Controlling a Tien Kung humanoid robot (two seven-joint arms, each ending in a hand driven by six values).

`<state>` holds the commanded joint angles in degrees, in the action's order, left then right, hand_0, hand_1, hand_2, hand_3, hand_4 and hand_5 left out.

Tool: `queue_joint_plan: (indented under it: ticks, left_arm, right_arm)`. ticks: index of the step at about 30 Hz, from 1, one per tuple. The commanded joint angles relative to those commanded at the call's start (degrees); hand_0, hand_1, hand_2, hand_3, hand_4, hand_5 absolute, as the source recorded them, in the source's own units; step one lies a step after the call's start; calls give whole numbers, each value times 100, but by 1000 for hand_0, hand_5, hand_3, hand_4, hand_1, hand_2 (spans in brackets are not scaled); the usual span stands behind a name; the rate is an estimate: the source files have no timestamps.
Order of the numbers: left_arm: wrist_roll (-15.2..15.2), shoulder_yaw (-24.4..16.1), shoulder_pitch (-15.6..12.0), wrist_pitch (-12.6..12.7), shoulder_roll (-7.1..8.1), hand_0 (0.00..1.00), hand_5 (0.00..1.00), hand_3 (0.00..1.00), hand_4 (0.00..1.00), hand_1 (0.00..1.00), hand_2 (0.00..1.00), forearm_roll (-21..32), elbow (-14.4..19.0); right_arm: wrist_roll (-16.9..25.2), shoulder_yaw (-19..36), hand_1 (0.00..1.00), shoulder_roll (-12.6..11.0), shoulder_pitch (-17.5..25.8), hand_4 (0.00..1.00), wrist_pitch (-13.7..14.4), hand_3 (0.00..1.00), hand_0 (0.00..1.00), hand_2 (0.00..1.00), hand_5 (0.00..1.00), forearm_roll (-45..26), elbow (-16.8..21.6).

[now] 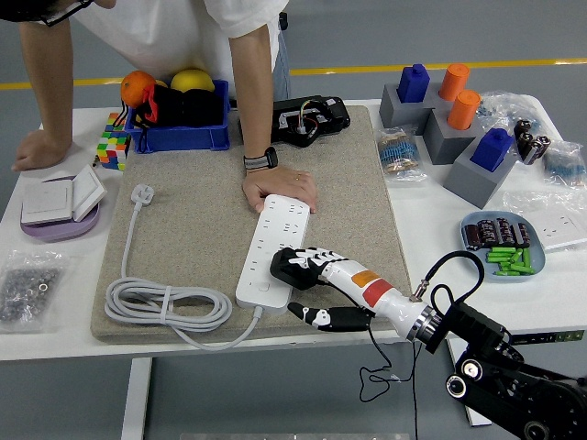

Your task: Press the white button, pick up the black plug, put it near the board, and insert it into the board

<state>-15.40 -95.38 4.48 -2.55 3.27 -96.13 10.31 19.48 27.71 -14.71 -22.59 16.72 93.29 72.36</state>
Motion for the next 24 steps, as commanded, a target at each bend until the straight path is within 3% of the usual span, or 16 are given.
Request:
queue_joint_plan:
  ticks: [24]
  left_arm:
    - [3,-12,-4,10,-35,625,372,694,586,633,640,43,0]
  right_arm:
    - [-149,-171,939,200,-309,670,-82,858,998,906,712,50,-133]
